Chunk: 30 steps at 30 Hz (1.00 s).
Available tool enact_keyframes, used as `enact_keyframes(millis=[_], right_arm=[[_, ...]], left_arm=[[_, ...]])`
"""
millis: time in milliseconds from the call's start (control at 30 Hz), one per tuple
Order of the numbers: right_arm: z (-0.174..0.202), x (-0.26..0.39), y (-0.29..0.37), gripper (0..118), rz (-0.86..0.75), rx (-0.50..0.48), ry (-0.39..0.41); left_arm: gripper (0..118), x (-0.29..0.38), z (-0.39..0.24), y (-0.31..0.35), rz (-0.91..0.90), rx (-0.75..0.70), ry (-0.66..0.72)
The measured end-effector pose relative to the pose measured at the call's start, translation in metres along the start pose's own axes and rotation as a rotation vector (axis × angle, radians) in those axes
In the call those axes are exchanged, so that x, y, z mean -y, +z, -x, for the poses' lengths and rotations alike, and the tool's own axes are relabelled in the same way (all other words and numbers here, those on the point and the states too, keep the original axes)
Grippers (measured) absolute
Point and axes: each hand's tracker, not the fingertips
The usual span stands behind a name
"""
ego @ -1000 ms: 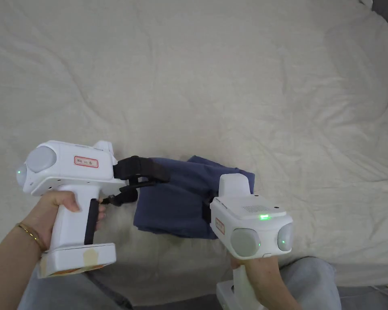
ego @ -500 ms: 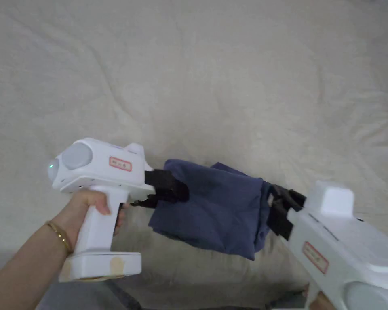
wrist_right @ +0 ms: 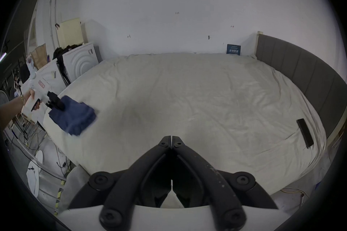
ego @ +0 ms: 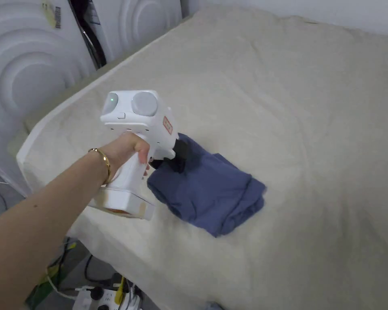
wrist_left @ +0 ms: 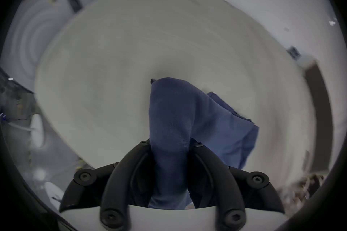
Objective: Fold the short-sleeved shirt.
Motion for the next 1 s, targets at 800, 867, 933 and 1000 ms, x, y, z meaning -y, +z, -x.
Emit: enact_keyframes(millis=[800,867,933,1000], right_arm=[[-0.011,-0.049,0.044,2,-0.256,0.022,0.118],[-0.021,-0.059,0.057,2,-0.329,0.050,0.123],[-0.032,-0.069,0.070,2,-0.400,0.079,0.117],[-0.045,-0.074,0.078,2,-0.465,0.100,0.110]], left_arm=[[0,0.057,-0.110,0.172,-1.045,-0.165,-0.082],[0,0.080,-0.139,0.190,-1.101,-0.097,-0.118],[0,0.106,-0.169,0.200,-1.142,-0.036,-0.152],[0,0.129,-0.193,0.204,-1.158,0.009,-0.183]])
